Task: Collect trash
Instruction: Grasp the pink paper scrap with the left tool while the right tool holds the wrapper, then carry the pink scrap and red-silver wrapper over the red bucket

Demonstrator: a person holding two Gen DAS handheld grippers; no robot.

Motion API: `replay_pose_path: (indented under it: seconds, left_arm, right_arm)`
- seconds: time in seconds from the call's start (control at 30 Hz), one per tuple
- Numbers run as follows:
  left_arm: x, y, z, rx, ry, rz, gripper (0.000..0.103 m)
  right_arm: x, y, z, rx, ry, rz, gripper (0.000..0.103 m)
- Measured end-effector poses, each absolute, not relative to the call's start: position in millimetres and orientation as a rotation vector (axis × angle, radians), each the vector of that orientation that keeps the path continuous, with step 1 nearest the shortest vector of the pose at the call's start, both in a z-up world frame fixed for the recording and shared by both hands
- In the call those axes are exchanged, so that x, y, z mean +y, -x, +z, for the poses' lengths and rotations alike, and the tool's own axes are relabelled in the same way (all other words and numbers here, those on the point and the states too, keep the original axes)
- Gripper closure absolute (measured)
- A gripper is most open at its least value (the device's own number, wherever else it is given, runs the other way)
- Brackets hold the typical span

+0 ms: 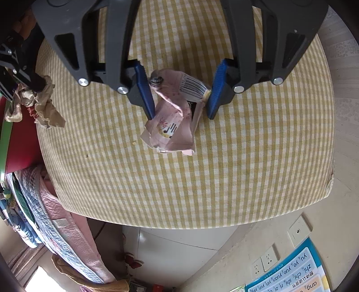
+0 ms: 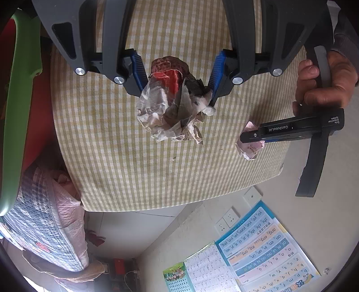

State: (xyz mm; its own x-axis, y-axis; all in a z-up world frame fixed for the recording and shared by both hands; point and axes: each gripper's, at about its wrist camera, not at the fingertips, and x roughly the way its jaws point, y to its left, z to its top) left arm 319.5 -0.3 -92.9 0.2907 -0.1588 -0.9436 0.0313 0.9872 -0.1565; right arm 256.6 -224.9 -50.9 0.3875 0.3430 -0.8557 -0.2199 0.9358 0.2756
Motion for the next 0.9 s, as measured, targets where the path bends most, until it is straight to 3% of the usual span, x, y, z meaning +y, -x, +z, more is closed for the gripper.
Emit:
replay_pose_path:
  seconds: [0.37,0.9]
  left_arm:
    - [12.0,-296.5,-75.7,1.25,0.184,-0.154,0.062]
    - [5.8,-221.4,10.7,1.116,0.202,-0.166,0.062]
  right_arm:
    - [-220.7,-250.0,-36.5,1.093,-0.111,0.359,0.055]
    - [-212.4,-195.4,36.8,0.953,-0.08,0.376,0.056]
